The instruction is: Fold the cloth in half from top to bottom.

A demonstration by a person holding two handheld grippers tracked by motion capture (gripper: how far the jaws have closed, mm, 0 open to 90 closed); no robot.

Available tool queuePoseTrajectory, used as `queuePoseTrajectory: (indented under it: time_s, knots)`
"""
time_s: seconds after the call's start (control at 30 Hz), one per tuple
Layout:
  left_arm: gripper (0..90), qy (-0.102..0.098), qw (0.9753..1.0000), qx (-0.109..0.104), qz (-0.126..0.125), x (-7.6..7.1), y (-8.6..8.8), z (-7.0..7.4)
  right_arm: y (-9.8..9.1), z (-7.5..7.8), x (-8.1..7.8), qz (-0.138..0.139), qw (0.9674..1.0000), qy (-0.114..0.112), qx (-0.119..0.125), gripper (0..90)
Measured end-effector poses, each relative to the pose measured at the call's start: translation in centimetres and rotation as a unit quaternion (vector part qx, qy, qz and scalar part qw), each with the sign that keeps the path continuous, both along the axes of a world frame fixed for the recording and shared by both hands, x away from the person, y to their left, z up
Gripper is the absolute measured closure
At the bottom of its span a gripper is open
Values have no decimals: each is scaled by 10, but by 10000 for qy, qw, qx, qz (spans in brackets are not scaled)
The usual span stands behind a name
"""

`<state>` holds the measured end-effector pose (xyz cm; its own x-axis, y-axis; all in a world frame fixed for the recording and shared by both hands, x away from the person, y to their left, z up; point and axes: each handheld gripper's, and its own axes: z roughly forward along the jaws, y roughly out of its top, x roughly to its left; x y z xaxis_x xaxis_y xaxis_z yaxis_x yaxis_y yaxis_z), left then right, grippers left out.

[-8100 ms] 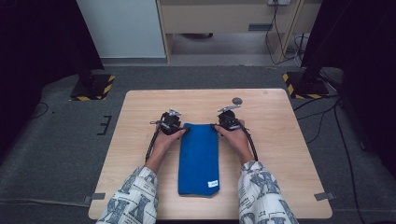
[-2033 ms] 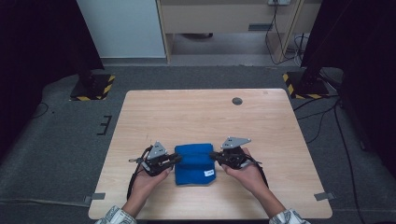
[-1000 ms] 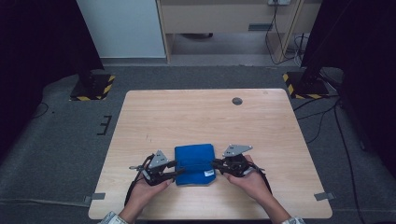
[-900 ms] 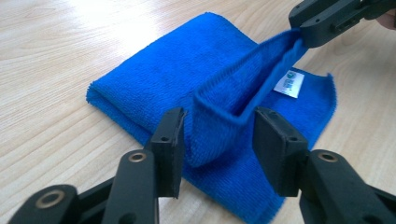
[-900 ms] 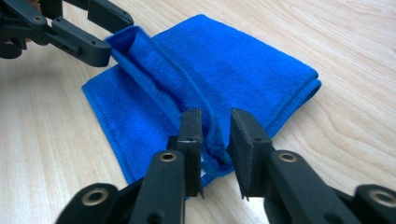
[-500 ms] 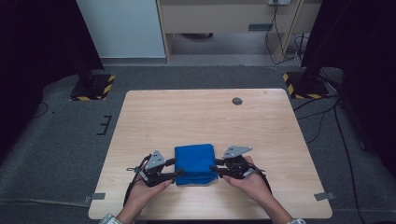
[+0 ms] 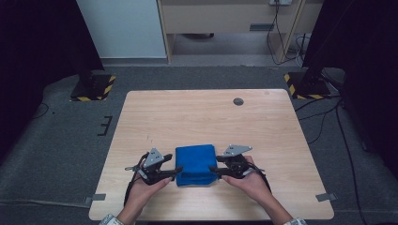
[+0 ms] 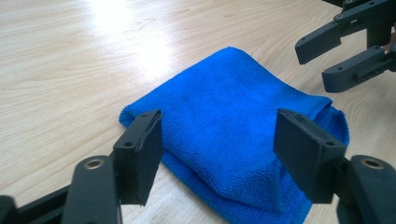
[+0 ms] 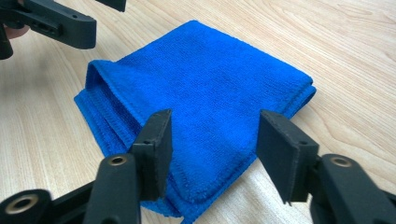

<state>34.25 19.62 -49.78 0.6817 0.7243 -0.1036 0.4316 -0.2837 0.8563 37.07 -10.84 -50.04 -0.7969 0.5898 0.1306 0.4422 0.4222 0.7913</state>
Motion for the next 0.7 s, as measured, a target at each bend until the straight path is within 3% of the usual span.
queuePoseTrajectory:
  time_s: [0.7]
  knots:
    - [136, 19, 9994, 115, 340, 9, 8, -1, -4, 4, 8, -264, 9995, -154, 60, 217]
